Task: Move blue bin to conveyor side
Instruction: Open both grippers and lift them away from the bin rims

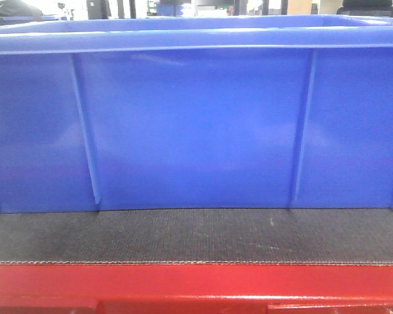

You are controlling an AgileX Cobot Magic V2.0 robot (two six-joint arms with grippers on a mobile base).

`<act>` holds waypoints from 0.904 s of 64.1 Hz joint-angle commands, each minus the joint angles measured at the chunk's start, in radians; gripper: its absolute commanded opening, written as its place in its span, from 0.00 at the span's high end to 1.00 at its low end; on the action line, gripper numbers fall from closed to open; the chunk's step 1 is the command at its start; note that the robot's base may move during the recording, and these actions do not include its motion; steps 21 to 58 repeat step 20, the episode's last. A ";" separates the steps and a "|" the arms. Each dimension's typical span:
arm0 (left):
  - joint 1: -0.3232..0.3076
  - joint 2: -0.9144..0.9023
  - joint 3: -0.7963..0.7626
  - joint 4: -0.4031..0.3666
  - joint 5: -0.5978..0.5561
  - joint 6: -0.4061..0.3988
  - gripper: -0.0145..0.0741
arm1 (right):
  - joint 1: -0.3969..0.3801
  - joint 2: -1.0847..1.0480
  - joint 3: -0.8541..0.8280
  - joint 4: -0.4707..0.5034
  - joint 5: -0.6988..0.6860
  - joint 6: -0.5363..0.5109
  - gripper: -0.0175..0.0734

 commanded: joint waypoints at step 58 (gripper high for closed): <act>-0.001 -0.004 -0.002 -0.007 -0.021 0.004 0.82 | -0.005 -0.004 0.000 -0.007 -0.017 -0.007 0.90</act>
